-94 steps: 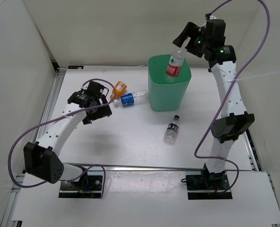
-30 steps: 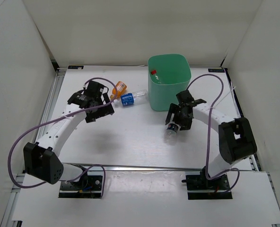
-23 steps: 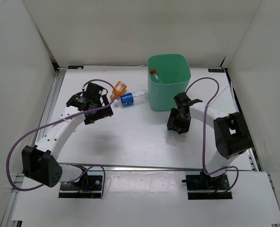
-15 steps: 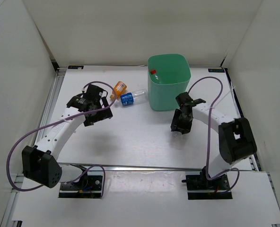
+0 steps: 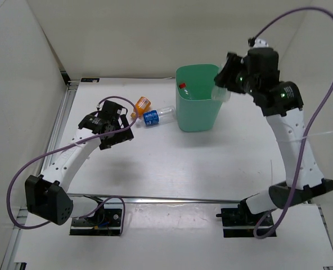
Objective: Put the plastic bottles in the bin
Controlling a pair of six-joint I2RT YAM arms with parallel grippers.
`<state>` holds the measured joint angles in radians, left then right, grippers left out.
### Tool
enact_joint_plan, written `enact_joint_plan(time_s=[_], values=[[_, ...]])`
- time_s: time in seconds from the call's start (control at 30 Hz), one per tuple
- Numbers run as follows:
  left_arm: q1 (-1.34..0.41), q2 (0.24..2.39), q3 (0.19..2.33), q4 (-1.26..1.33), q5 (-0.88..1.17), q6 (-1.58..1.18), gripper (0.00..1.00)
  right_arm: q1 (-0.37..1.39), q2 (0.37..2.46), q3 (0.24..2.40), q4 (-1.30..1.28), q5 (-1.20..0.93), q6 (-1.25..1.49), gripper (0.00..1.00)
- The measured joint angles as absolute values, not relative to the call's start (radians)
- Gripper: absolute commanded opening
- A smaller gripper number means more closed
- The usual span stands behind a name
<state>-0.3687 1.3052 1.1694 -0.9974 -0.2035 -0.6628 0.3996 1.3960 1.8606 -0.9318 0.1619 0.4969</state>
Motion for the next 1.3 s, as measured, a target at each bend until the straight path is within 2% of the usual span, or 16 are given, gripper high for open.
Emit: enact_joint_plan(time_s=[0.13,0.23,0.3,0.37,0.47,0.5,0.57,0.63,0.8,1.1,1.3], values=[[-0.369,1.305,1.170,-0.993,-0.205,-0.663,1.00,0.396,1.560,2.127,-0.857,0.176,0.433,0.33],[-0.369,1.305,1.170,-0.992,-0.206,-0.661,1.00,0.394,1.697,2.185,-0.804,0.178,0.405,0.37],[-0.369,1.305,1.172,-0.992,-0.210,-0.654,1.00,0.393,1.805,2.225,-0.793,0.178,0.388,0.45],[-0.369,1.305,1.172,-0.991,-0.220,-0.647,1.00,0.392,1.898,2.241,-0.784,0.175,0.378,0.49],[-0.369,1.303,1.172,-0.991,-0.228,-0.639,1.00,0.387,1.987,2.241,-0.791,0.155,0.373,0.63],[-0.369,1.302,1.172,-0.991,-0.230,-0.636,1.00,0.387,2.001,2.241,-0.792,0.149,0.372,0.75],[-0.369,1.298,1.172,-0.991,-0.238,-0.625,1.00,0.387,2.005,2.241,-0.794,0.145,0.368,0.84],[-0.369,1.292,1.172,-0.993,-0.251,-0.615,1.00,0.386,1.992,2.241,-0.785,0.143,0.365,1.00],[-0.369,1.298,1.241,-1.022,-0.285,-0.584,1.00,0.386,1.921,2.240,-0.783,0.164,0.360,1.00],[-0.369,1.561,1.840,-0.974,-0.225,-0.532,1.00,0.386,1.613,2.084,-0.804,0.201,0.403,1.00],[-0.368,1.794,2.028,-0.960,-0.198,-0.531,1.00,0.386,1.521,1.973,-0.822,0.205,0.415,1.00]])
